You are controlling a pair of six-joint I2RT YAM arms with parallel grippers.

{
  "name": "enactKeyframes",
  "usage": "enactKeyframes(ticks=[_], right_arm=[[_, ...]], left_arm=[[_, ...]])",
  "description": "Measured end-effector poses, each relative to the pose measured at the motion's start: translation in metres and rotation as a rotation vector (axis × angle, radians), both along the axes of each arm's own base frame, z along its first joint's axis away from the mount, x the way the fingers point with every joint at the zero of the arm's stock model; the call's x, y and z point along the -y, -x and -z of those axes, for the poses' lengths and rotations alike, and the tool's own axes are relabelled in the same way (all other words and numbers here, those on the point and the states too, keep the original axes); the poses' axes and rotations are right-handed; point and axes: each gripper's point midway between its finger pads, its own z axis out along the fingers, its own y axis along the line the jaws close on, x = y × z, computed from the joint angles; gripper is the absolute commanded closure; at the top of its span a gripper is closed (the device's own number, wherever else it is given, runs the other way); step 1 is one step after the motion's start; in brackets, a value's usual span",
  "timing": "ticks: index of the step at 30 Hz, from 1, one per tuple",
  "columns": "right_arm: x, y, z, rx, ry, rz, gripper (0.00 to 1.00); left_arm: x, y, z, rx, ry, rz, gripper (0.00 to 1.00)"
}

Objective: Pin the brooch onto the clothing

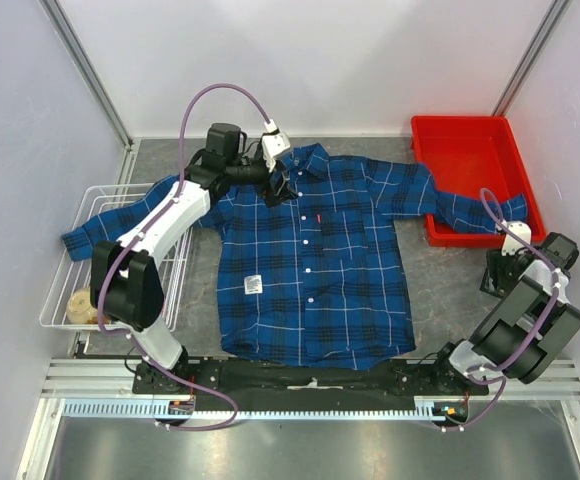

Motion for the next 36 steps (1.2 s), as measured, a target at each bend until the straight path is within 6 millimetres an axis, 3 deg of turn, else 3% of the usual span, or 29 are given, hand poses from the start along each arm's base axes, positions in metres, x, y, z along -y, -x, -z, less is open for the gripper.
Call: enactKeyframes(ticks=[31, 36], right_arm=[[0.013, -0.017, 0.016, 0.031, -0.041, 0.040, 0.38], [0.016, -0.020, 0.016, 0.033, -0.038, 0.039, 0.44]], left_arm=[[0.005, 0.002, 0.001, -0.004, -0.015, 0.019, 0.12], [0.004, 0.002, 0.001, -0.001, -0.017, 0.019, 0.11]])
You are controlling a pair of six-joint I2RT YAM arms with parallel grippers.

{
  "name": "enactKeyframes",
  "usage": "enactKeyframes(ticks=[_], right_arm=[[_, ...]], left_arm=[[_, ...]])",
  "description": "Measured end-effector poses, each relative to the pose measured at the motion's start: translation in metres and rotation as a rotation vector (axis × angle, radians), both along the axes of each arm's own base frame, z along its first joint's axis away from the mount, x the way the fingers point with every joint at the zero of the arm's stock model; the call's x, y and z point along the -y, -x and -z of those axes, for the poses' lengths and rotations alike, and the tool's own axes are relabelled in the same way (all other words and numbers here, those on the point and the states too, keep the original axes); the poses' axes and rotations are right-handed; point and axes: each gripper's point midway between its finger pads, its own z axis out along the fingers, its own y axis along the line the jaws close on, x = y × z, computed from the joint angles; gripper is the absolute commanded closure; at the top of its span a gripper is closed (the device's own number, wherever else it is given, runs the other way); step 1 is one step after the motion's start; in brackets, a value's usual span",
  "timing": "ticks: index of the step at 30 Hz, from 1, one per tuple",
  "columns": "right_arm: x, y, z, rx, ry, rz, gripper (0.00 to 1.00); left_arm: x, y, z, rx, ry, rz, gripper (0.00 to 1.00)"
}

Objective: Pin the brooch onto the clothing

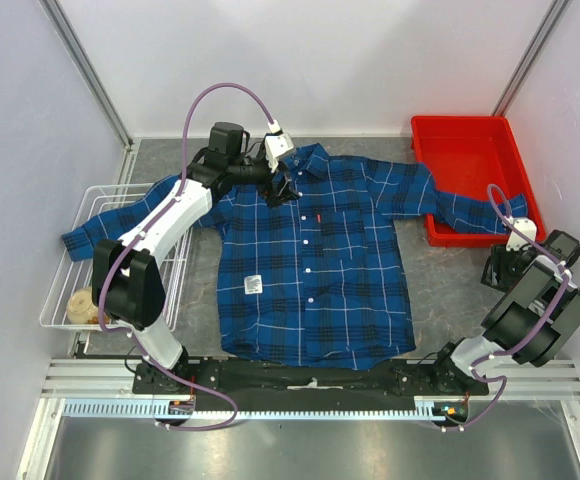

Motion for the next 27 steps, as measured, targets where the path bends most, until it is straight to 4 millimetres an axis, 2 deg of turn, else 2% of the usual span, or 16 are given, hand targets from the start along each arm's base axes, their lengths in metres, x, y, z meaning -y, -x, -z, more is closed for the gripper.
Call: enactKeyframes(ticks=[10, 22, 27], right_arm=[[-0.001, 0.001, 0.000, -0.006, 0.004, -0.027, 0.54], [-0.040, 0.026, -0.005, -0.059, -0.113, -0.081, 0.57], [-0.050, 0.032, -0.013, -0.057, -0.135, -0.090, 0.58]], left_arm=[[0.000, 0.000, 0.000, 0.009, -0.004, 0.003, 0.11], [0.000, -0.001, 0.000, 0.019, -0.008, 0.008, 0.11], [0.000, -0.001, 0.000, 0.019, -0.008, 0.008, 0.11]])
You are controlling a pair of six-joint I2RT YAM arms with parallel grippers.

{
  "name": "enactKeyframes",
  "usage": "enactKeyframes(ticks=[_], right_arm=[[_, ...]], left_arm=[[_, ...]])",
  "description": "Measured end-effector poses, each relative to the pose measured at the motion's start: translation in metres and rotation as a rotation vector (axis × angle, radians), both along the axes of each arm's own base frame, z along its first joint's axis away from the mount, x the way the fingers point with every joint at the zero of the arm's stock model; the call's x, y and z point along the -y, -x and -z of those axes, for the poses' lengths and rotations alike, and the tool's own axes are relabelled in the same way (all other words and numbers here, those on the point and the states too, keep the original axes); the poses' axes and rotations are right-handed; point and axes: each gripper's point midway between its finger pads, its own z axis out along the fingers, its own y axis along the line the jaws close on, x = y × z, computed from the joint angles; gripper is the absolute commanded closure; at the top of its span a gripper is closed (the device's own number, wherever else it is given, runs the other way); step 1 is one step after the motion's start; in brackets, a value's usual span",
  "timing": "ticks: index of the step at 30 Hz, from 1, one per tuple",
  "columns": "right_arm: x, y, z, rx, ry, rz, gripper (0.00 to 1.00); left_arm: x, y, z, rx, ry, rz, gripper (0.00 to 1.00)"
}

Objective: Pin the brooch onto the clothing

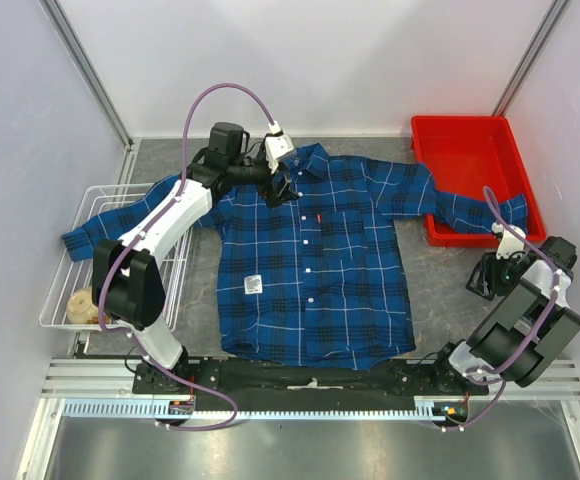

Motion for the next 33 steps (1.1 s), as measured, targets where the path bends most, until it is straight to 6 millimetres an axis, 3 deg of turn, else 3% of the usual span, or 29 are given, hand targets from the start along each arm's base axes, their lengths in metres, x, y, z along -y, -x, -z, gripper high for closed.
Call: enactKeyframes(ticks=[10, 21, 28, 33], right_arm=[[-0.017, 0.005, -0.013, 0.022, -0.037, -0.030, 0.58], [-0.060, -0.001, -0.048, 0.079, -0.098, -0.146, 0.58], [-0.097, -0.027, -0.079, 0.123, -0.100, -0.292, 0.57], [-0.149, -0.061, -0.109, 0.162, -0.129, -0.451, 0.57]], left_arm=[[-0.002, 0.004, 0.012, -0.028, -0.010, 0.001, 0.11], [0.001, 0.014, 0.016, -0.027, 0.000, 0.053, 0.10], [0.004, 0.025, 0.022, 0.003, 0.010, 0.125, 0.09], [0.003, 0.045, 0.021, 0.087, 0.017, 0.214, 0.11]])
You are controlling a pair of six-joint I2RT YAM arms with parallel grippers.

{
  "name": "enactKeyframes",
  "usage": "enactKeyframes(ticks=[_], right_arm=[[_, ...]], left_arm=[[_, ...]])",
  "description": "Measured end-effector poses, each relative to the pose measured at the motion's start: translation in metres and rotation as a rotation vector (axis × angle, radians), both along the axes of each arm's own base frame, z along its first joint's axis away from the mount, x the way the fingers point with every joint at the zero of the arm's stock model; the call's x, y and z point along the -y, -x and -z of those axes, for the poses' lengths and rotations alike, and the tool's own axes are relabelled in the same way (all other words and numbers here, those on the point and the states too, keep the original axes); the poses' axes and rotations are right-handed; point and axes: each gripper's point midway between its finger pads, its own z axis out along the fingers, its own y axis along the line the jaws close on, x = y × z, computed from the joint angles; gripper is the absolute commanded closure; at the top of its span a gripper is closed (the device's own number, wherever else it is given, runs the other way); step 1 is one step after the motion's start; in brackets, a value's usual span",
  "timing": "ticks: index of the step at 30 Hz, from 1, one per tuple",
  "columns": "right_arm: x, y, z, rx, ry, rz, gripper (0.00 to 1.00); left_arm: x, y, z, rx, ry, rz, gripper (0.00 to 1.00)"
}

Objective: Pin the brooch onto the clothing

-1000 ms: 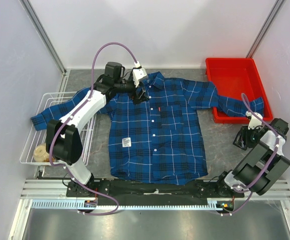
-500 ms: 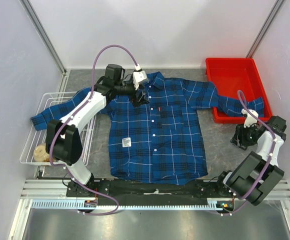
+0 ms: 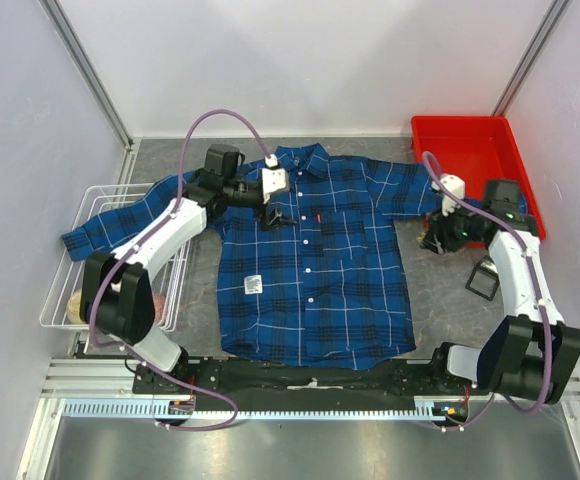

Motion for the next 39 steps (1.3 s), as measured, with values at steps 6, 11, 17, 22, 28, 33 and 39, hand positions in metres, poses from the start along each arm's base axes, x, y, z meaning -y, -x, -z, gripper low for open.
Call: enactKeyframes(ticks=[6, 11, 17, 22, 28, 33, 39], right_arm=[[-0.079, -0.027, -0.019, 0.004, -0.051, -0.215, 0.57], [-0.141, -0.033, -0.027, -0.014, -0.074, -0.382, 0.57], [-0.199, -0.031, -0.031, -0.039, -0.103, -0.535, 0.57], [-0.228, -0.021, -0.028, -0.068, -0.116, -0.615, 0.57], [-0.245, -0.012, -0.024, -0.103, -0.130, -0.664, 0.57], [-0.252, -0.009, -0.024, -0.126, -0.143, -0.674, 0.57], [-0.256, -0.007, -0.027, -0.130, -0.152, -0.678, 0.57]], left_arm=[[-0.002, 0.040, -0.007, 0.179, 0.036, 0.172, 0.13], [0.009, 0.066, -0.012, 0.336, 0.062, 0.311, 0.20], [0.035, 0.094, 0.004, 0.472, 0.085, 0.431, 0.28], [0.046, 0.096, 0.002, 0.555, 0.107, 0.451, 0.33], [0.054, 0.089, -0.008, 0.649, 0.127, 0.454, 0.45], [0.058, 0.088, -0.002, 0.683, 0.126, 0.474, 0.46], [0.060, 0.085, 0.010, 0.708, 0.107, 0.495, 0.45]])
